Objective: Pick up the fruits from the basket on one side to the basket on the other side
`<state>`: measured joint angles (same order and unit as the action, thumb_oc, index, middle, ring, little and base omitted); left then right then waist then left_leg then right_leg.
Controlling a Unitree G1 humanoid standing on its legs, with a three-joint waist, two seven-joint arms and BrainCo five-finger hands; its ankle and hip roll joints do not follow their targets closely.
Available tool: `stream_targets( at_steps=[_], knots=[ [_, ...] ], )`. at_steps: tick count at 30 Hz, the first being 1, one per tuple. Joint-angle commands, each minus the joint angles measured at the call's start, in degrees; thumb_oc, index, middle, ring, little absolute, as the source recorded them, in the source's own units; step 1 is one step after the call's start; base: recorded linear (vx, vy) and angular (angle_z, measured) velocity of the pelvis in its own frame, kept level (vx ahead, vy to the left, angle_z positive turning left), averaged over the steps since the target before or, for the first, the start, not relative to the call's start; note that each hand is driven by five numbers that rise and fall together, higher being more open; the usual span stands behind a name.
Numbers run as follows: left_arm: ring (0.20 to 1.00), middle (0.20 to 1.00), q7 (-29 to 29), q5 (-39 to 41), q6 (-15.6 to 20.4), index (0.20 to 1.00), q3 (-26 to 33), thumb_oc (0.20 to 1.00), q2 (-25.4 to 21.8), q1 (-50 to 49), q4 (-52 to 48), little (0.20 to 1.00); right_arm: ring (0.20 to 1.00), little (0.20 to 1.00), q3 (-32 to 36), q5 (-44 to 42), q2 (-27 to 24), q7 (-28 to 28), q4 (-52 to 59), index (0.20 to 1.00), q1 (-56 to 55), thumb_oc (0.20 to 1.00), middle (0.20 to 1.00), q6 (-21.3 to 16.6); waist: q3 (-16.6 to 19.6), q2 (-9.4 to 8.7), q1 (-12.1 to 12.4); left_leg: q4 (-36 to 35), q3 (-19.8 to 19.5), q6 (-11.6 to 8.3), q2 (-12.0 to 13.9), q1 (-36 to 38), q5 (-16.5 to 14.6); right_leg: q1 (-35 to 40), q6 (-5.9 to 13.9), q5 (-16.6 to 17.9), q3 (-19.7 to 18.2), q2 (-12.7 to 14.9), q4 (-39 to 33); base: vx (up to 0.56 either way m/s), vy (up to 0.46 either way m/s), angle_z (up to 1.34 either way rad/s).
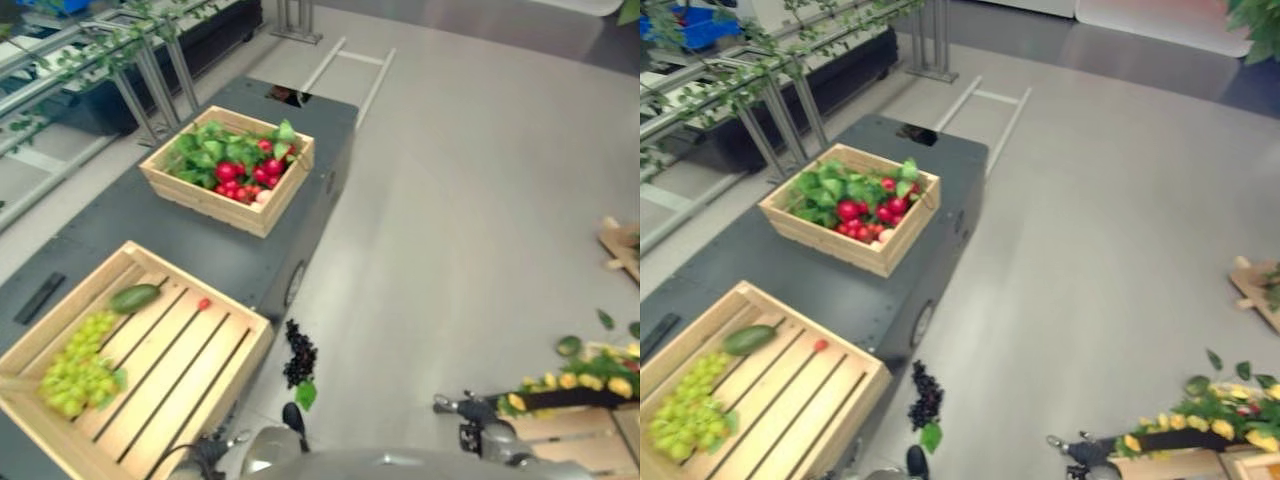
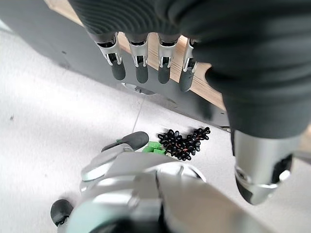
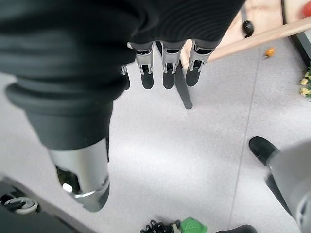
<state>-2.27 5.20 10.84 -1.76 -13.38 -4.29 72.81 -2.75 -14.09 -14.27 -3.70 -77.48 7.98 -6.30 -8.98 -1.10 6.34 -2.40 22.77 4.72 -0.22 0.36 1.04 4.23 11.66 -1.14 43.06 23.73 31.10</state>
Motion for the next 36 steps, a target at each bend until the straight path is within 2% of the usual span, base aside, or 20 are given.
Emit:
stream_targets(
  at_steps=[1,2,3,4,5,6,7,10,13,15,20,21,24,25,27,28,29,31,33,36],
  knots=[
    [1.000,1.000,2.0,-0.1,2.0,1.000,0.3,1.000,-3.5,1.0,-0.4,1.000,1.000,1.000,1.9,-0.1,-1.4,-0.1,-1.1,1.000,3.0,1.000,1.000,-0.9,1.2,0.35,1.7,2.5,-8.4,-3.99,-3.5,1.6,-3.6,-8.5,0.93,8.3,-7.4,-6.5,-12.6,-0.03,0.002,0.89],
    [1.000,1.000,2.0,-0.1,2.0,1.000,0.3,1.000,-3.5,1.0,-0.4,1.000,1.000,1.000,1.9,-0.1,-1.4,-0.1,-1.1,1.000,3.0,1.000,1.000,-0.9,1.2,0.36,1.7,2.5,-8.4,-3.99,-3.5,1.6,-3.6,-8.5,0.93,8.3,-7.4,-6.5,-12.6,0.03,-0.121,1.22],
    [1.000,1.000,1.9,0.2,2.2,1.000,-1.2,1.000,-3.3,2.1,-0.7,1.000,1.000,1.000,2.7,-1.3,-2.2,-0.3,-1.3,1.000,2.5,1.000,1.000,-1.2,1.5,0.66,1.9,2.4,-13.6,-4.92,-3.5,0.8,-2.8,-8.2,-0.63,5.3,-11.5,-6.8,-19.0,0.04,-0.124,1.13],
    [1.000,1.000,1.8,0.1,2.4,1.000,-1.6,1.000,-3.3,2.5,-0.8,1.000,1.000,1.000,2.8,-1.8,-2.6,-0.2,-1.5,1.000,2.3,1.000,1.000,-1.2,1.6,0.83,1.7,2.2,-14.8,-5.38,-3.3,0.6,-2.7,-7.8,-0.91,4.9,-13.1,-6.7,-21.2,0.09,-0.156,1.51],
    [1.000,1.000,1.7,0.5,2.5,1.000,-2.4,1.000,-3.4,2.8,-0.8,1.000,1.000,1.000,2.4,-2.3,-2.8,-0.2,-1.4,1.000,2.3,1.000,1.000,-1.3,2.1,0.70,0.7,2.1,-16.6,-5.66,-3.6,0.2,-2.5,-7.9,-1.19,4.8,-18.3,-7.9,-24.7,0.07,-0.048,1.32],
    [1.000,1.000,1.7,0.5,2.5,1.000,-2.4,1.000,-3.4,2.8,-0.8,1.000,1.000,1.000,2.4,-2.3,-2.8,-0.2,-1.4,1.000,2.3,1.000,1.000,-1.3,2.1,0.70,0.7,2.1,-16.6,-5.66,-3.6,0.2,-2.5,-7.9,-1.20,4.8,-18.3,-7.9,-24.7,0.14,-0.111,1.66],
    [1.000,1.000,1.7,0.8,2.8,1.000,-3.3,1.000,-3.7,4.1,-1.3,1.000,1.000,1.000,2.0,-2.9,-3.1,-0.3,-1.1,1.000,2.3,1.000,1.000,-1.4,2.3,0.00,0.3,2.3,-19.6,-5.83,-4.1,0.2,-2.8,-7.9,-1.12,5.3,-23.1,-8.8,-27.6,0.13,-0.134,1.31],
    [1.000,1.000,1.7,1.3,2.8,1.000,-3.4,1.000,-3.5,4.6,-1.6,1.000,1.000,1.000,1.5,-2.5,-2.8,-0.4,-1.0,1.000,2.0,1.000,1.000,-1.3,3.1,-1.36,2.1,3.0,-22.1,-6.25,-4.5,-0.5,-3.2,-5.8,-0.91,5.8,-19.8,-8.4,-29.6,0.12,-0.212,0.94],
    [1.000,1.000,1.8,2.0,2.5,1.000,-2.7,1.000,-3.5,4.4,-1.5,1.000,1.000,1.000,0.2,-1.7,-2.1,-0.1,-0.6,1.000,1.7,1.000,1.000,-1.3,3.2,-2.14,2.9,3.4,-23.7,-7.39,-3.9,-1.3,-3.0,-4.4,-1.22,5.6,-18.0,-9.6,-30.6,0.05,-0.201,0.71],
    [1.000,1.000,1.9,2.1,2.2,1.000,-2.3,1.000,-3.4,4.1,-0.7,1.000,1.000,1.000,-1.6,-1.0,-1.6,0.2,0.3,1.000,1.4,1.000,1.000,-1.5,3.0,-3.06,4.0,4.2,-25.4,-8.84,-2.6,-2.1,-2.9,-2.9,-2.23,5.1,-16.3,-11.8,-32.6,0.03,-0.279,0.37],
    [1.000,1.000,2.2,3.2,1.9,1.000,-1.3,1.000,-3.1,3.6,0.2,1.000,1.000,1.000,-2.9,-0.6,-1.4,0.1,0.3,1.000,1.7,1.000,1.000,-1.8,2.9,-3.20,5.1,4.5,-26.3,-10.82,-0.2,-3.0,-2.0,-1.7,-3.52,4.1,-14.1,-14.2,-34.7,0.01,-0.258,0.30],
    [1.000,1.000,2.5,3.8,1.9,1.000,-1.0,1.000,-2.8,3.4,0.5,1.000,1.000,1.000,-3.4,-1.0,-1.4,-0.1,0.6,1.000,2.0,1.000,1.000,-2.1,2.4,-2.90,5.7,4.8,-26.2,-11.97,1.3,-3.5,-1.5,-1.2,-4.28,3.3,-13.8,-15.6,-35.5,-0.02,-0.224,0.23],
    [1.000,1.000,3.1,4.8,1.8,1.000,-0.7,1.000,-2.4,3.6,0.6,1.000,1.000,1.000,-3.9,-1.5,-1.7,-0.5,0.8,1.000,2.8,1.000,1.000,-2.3,1.8,-2.04,6.1,4.5,-26.2,-13.34,3.1,-5.0,0.2,-1.5,-5.00,2.3,-12.5,-16.6,-36.1,-0.07,-0.194,0.37],
    [1.000,1.000,3.3,5.0,1.9,1.000,-0.7,1.000,-2.2,4.0,0.6,1.000,1.000,1.000,-4.0,-1.6,-1.9,-0.5,0.9,1.000,3.1,1.000,1.000,-2.4,1.4,-1.68,6.1,4.5,-25.9,-13.62,3.6,-6.0,1.0,-1.9,-4.99,2.1,-11.9,-16.6,-36.1,-0.11,-0.118,0.43],
    [1.000,1.000,3.8,5.8,1.9,1.000,-0.1,1.000,-1.7,4.2,0.7,1.000,1.000,1.000,-4.1,-1.5,-2.7,-0.7,1.1,1.000,3.5,1.000,1.000,-2.5,1.3,-0.97,4.6,3.9,-19.0,-14.23,6.3,-7.7,3.5,-2.7,-4.81,1.7,-10.0,-16.5,-36.1,-0.10,-0.070,0.64],
    [1.000,1.000,3.8,5.8,1.9,1.000,-0.1,1.000,-1.7,4.2,0.7,1.000,1.000,1.000,-4.1,-1.5,-2.7,-0.7,1.1,1.000,3.5,1.000,1.000,-2.5,1.3,-0.96,4.6,3.9,-19.0,-14.24,6.3,-7.7,3.5,-2.8,-4.83,1.7,-10.0,-16.6,-36.1,0.00,-0.091,1.03],
    [1.000,1.000,4.2,5.6,1.7,1.000,0.2,1.000,-1.4,4.6,0.8,1.000,1.000,1.000,-4.1,-1.2,-3.1,-1.1,0.7,1.000,3.9,1.000,1.000,-2.4,1.5,-0.61,3.6,3.3,-12.8,-14.71,8.8,-7.6,4.0,-2.5,-4.43,0.4,-9.2,-16.8,-36.1,0.03,-0.085,0.84],
    [1.000,1.000,4.5,5.4,1.8,1.000,0.4,1.000,-1.2,4.8,0.8,1.000,1.000,1.000,-3.7,-1.2,-3.4,-1.2,0.7,1.000,3.7,1.000,1.000,-2.4,1.6,-0.34,1.9,3.2,-4.9,-14.96,11.4,-8.0,6.3,-2.2,-4.59,0.2,-7.0,-16.8,-36.1,0.00,-0.083,0.47],
    [1.000,1.000,4.3,4.9,1.9,1.000,0.9,1.000,-1.5,5.1,1.0,1.000,1.000,1.000,-3.8,-1.0,-3.2,-0.9,0.7,1.000,3.5,1.000,1.000,-2.2,1.6,-0.67,1.1,5.5,-1.9,-15.02,12.1,-7.1,5.0,-2.3,-5.21,0.5,-5.8,-16.6,-36.1,-0.04,-0.078,0.86],
    [1.000,1.000,4.0,4.0,1.9,1.000,1.1,1.000,-1.8,4.9,1.6,1.000,1.000,1.000,-3.3,-1.0,-2.4,-0.9,0.3,1.000,2.7,1.000,1.000,-2.1,2.0,-1.53,1.0,9.6,-3.1,-14.16,10.6,-6.2,0.2,-2.0,-5.93,1.0,-4.6,-15.9,-36.1,-0.01,-0.021,0.62]
  ],
)
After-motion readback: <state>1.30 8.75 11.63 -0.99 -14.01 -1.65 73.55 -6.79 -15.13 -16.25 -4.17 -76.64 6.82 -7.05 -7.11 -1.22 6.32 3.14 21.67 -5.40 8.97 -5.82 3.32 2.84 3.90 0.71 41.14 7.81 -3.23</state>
